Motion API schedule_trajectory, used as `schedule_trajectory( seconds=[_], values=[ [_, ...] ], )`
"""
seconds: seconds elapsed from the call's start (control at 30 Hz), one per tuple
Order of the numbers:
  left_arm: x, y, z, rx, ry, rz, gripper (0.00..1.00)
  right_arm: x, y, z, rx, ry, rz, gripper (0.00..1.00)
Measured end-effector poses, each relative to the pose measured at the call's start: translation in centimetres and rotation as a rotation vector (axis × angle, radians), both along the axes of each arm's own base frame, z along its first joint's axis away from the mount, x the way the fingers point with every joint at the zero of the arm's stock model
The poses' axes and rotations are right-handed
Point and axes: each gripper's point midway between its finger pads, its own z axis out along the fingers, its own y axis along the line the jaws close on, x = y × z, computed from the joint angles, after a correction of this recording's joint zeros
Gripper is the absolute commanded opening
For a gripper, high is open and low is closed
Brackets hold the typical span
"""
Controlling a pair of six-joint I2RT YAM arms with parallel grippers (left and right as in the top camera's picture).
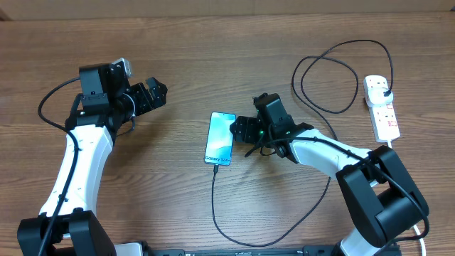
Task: Plug charger to phone and switch on socket
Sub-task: 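Open the right gripper and lift it off the phone, then move the right gripper over to the white power strip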
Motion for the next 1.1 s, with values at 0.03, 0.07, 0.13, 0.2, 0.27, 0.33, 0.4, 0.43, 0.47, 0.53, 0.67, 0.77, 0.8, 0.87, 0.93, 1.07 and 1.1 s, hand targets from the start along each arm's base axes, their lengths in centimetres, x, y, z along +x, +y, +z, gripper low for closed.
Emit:
schedule_trajectory(
  seconds=[0.03,0.07,0.13,0.2,0.27,0.33,0.4,0.43,0.47,0.53,0.67,0.77,0.8,0.87,0.93,1.07,1.1],
  values=[
    [0.0,0.0,0.0,0.000,0.000,0.000,1.00,0.0,0.0,0.0,0.000,-0.001,0.000,0.84],
    [0.0,0.0,0.0,0.000,0.000,0.000,0.99,0.0,0.0,0.0,0.000,-0.001,0.000,0.84],
    [0.0,0.0,0.0,0.000,0.000,0.000,1.00,0.0,0.0,0.1,0.002,-0.001,0.000,0.86],
    [0.0,0.0,0.0,0.000,0.000,0.000,1.00,0.0,0.0,0.1,0.002,-0.001,0.002,0.86],
    [0.0,0.0,0.0,0.000,0.000,0.000,1.00,0.0,0.1,0.1,0.003,-0.002,0.003,0.87],
    [0.0,0.0,0.0,0.000,0.000,0.000,1.00,0.0,0.1,0.2,0.003,-0.003,0.003,0.87],
    [0.0,0.0,0.0,0.000,0.000,0.000,1.00,0.0,0.0,0.2,0.002,-0.003,0.001,0.90],
    [0.0,0.0,0.0,0.000,0.000,0.000,1.00,0.0,0.0,0.2,0.002,-0.003,0.001,0.90],
    [0.0,0.0,0.0,0.000,0.000,0.000,1.00,0.0,0.1,0.2,0.004,-0.004,0.002,0.91],
    [0.0,0.0,0.0,0.000,0.000,0.000,0.99,0.0,0.0,0.2,0.003,-0.005,0.001,0.93],
    [0.0,0.0,0.0,0.000,0.000,0.000,1.00,0.0,0.0,0.3,0.001,-0.005,0.001,0.93],
    [0.0,0.0,0.0,0.000,0.000,0.000,0.99,-0.2,-0.2,0.3,-0.008,0.003,-0.001,0.93],
    [0.0,0.0,0.0,0.000,0.000,0.000,1.00,-0.3,-0.4,0.3,-0.014,0.007,-0.004,0.93],
    [0.0,0.0,0.0,0.000,0.000,0.000,1.00,-0.6,-0.7,0.3,-0.028,0.018,-0.009,0.94],
    [0.0,0.0,0.0,0.000,0.000,0.000,0.99,-1.0,-1.0,0.4,-0.041,0.029,-0.013,0.94],
    [0.0,0.0,0.0,0.000,0.000,0.000,0.99,-1.9,-1.7,0.8,-0.057,0.047,-0.018,0.95],
    [0.0,0.0,0.0,0.000,0.000,0.000,0.99,-2.0,-1.8,1.4,-0.057,0.041,-0.020,0.95]
  ],
)
